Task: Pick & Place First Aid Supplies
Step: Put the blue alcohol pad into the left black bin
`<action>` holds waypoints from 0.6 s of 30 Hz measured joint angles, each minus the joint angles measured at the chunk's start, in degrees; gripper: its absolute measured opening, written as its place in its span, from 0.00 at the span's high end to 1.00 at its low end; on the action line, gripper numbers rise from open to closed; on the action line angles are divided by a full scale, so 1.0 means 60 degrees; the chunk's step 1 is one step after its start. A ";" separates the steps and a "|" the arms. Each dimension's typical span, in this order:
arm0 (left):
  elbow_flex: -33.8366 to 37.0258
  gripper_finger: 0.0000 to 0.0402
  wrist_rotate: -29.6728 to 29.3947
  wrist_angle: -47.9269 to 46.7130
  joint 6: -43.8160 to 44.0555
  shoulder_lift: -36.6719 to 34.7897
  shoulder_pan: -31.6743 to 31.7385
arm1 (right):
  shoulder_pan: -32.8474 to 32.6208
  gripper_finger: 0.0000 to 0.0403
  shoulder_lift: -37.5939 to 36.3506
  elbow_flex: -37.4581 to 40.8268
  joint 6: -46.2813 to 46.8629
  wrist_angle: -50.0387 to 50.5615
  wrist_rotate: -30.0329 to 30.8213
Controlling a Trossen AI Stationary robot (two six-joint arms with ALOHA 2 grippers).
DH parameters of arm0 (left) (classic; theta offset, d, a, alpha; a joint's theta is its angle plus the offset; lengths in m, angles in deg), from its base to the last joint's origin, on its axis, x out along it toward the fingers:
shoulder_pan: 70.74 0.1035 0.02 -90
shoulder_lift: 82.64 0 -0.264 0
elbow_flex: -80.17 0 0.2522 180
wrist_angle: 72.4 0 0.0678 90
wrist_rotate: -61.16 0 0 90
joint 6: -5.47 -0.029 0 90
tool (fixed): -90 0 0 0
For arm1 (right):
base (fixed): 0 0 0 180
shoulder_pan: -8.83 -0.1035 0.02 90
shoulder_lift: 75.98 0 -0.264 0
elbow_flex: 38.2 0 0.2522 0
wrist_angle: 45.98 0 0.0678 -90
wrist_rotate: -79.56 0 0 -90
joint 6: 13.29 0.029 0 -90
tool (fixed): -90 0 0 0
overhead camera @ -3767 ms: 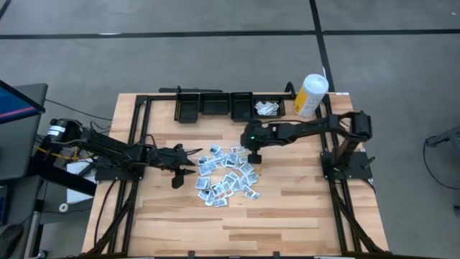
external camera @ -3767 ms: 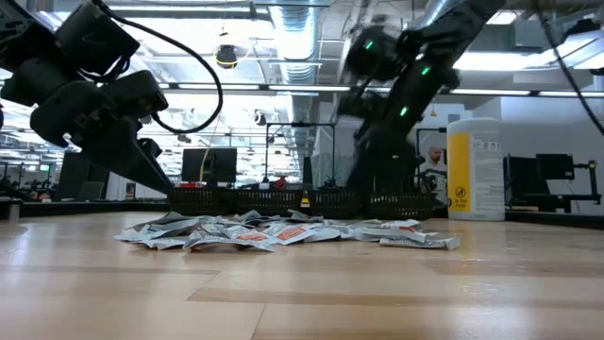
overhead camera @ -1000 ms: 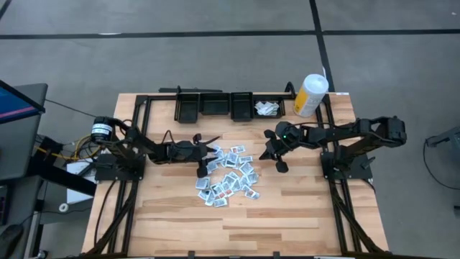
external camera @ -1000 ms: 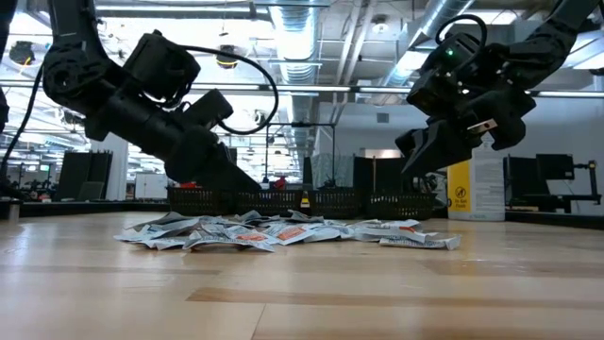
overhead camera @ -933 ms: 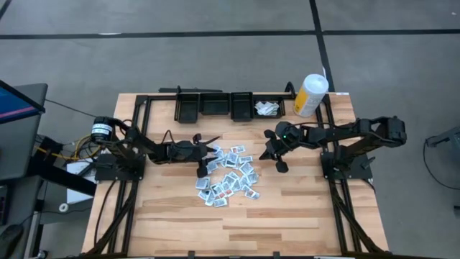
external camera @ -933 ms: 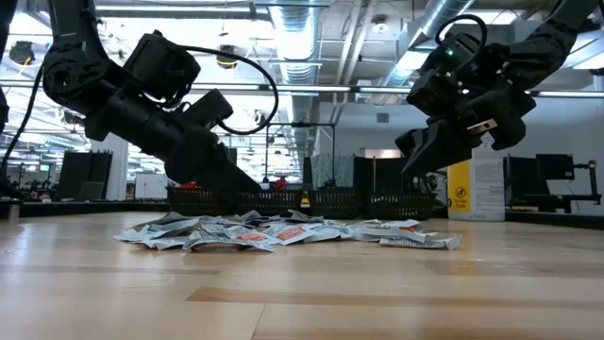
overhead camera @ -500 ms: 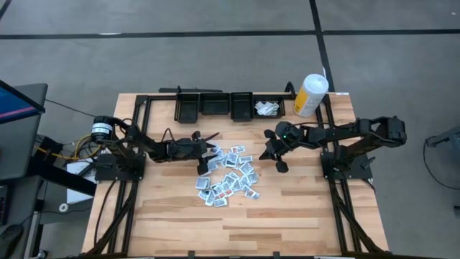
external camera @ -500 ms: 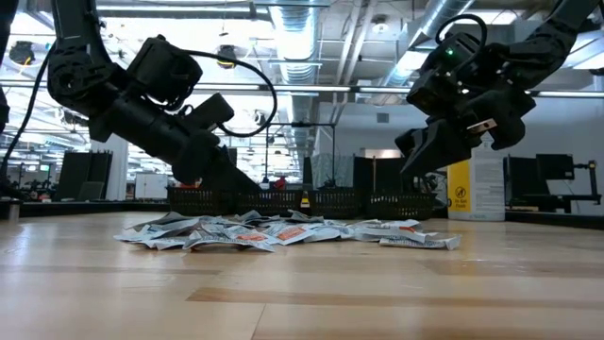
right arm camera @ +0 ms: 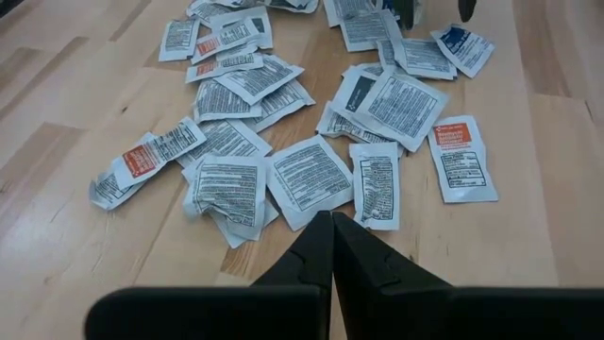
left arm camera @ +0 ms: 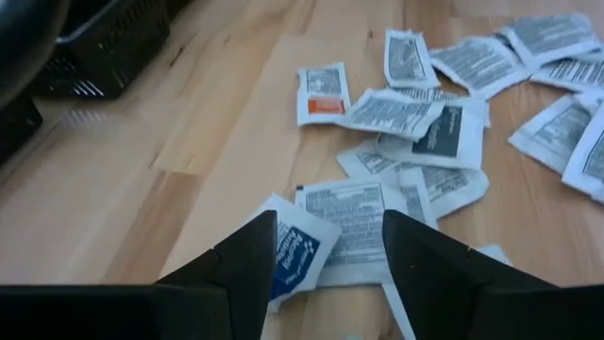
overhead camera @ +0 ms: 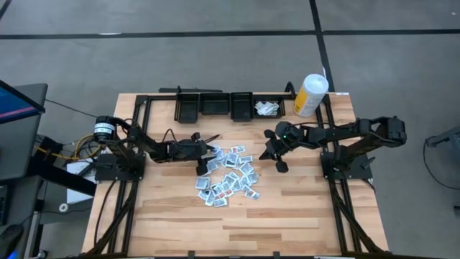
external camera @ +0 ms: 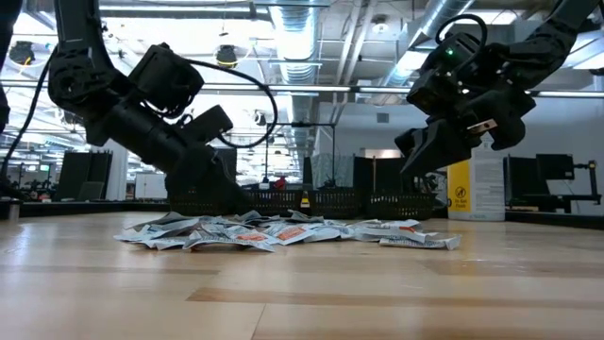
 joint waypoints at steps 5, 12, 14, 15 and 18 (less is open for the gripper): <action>0.0000 0.53 -0.0004 0.0007 0.0000 0.0369 0.0000 | 0.0000 1.00 0.0000 -0.0001 0.0001 -0.0007 0.0000; 0.0000 0.54 -0.0015 0.0027 0.0000 0.0505 0.0000 | 0.0000 1.00 0.0000 -0.0002 0.0003 -0.0109 0.0000; 0.0000 0.55 -0.0017 0.0037 0.0000 0.0496 0.0000 | 0.0000 1.00 0.0000 -0.0002 0.0005 -0.0109 0.0000; 0.0000 0.56 -0.0022 0.0060 0.0000 0.0494 0.0000 | 0.0000 1.00 0.0000 -0.0002 0.0005 -0.0109 0.0000; 0.0000 0.58 -0.0027 0.0083 0.0000 0.0490 0.0004 | 0.0000 1.00 0.0000 -0.0002 0.0007 -0.0124 0.0000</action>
